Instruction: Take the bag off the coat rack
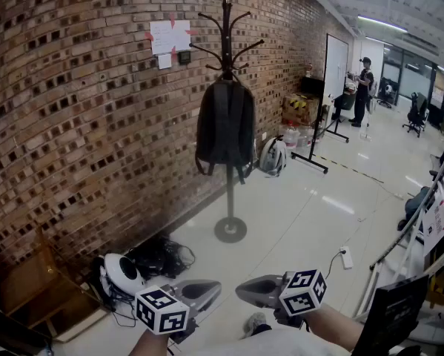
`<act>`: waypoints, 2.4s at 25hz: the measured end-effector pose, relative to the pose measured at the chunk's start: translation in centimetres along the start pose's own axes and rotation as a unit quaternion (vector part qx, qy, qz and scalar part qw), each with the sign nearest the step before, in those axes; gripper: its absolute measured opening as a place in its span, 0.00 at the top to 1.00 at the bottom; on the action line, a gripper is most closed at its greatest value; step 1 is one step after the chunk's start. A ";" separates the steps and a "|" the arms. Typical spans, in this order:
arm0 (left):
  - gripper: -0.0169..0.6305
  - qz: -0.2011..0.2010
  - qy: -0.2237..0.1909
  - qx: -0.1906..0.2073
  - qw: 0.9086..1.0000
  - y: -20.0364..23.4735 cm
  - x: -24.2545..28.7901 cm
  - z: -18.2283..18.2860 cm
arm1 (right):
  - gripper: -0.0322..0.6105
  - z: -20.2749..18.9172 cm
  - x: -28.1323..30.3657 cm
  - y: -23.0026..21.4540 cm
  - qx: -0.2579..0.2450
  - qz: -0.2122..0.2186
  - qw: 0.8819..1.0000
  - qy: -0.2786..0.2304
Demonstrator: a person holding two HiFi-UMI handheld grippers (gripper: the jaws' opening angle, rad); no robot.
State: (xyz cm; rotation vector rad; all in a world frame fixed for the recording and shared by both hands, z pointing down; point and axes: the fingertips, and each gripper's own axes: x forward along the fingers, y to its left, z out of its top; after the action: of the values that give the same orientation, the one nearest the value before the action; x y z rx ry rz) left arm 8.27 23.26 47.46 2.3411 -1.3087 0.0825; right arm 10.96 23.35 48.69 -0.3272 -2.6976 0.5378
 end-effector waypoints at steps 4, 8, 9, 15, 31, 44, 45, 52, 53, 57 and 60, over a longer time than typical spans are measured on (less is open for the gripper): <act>0.97 -0.002 0.004 -0.001 1.000 0.2 -0.6 -0.4 | 0.95 -0.2 0.6 0.2 0.004 -0.003 1.000 -0.004; 0.97 -0.004 0.002 -0.004 1.000 0.8 -1.4 -0.8 | 0.95 -0.4 1.6 0.8 0.005 -0.002 1.000 0.001; 0.97 -0.004 -0.001 -0.005 1.000 1.0 -1.5 -1.2 | 0.95 -0.7 1.7 1.0 0.008 -0.002 1.000 0.005; 0.97 0.004 -0.002 -0.016 1.000 2.5 -1.2 -3.3 | 0.95 -1.4 2.3 0.0 0.012 0.000 1.000 0.003; 0.97 0.017 0.028 -0.053 0.998 19.7 10.9 3.3 | 0.95 6.0 5.0 -21.5 0.051 0.008 0.999 -0.008; 0.97 -0.030 0.043 -0.009 0.999 31.0 27.2 16.8 | 0.95 17.1 0.5 -41.4 0.053 -0.037 0.997 -0.043; 0.97 -0.029 0.044 -0.011 0.999 31.3 27.6 17.2 | 0.95 17.4 0.3 -41.9 0.053 -0.036 0.997 -0.044; 0.97 -0.021 0.036 0.014 0.999 31.4 28.8 20.3 | 0.95 20.0 -1.0 -43.4 0.021 -0.033 0.998 -0.058; 0.97 -0.020 0.034 0.022 0.999 31.1 28.8 20.9 | 0.95 20.5 -1.3 -43.2 0.014 -0.033 0.997 -0.062; 0.97 -0.014 0.029 0.041 0.999 30.4 28.3 22.0 | 0.95 21.7 -2.1 -42.5 -0.008 -0.031 0.997 -0.074; 0.97 -0.012 0.027 0.045 0.999 30.0 28.0 22.3 | 0.95 22.0 -2.8 -42.3 -0.013 -0.035 0.996 -0.083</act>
State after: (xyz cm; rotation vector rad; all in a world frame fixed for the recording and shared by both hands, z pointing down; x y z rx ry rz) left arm -4.70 -21.58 45.68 2.4123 -1.2755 0.1987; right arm -1.71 -22.61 46.14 -0.2030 -2.8673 0.5304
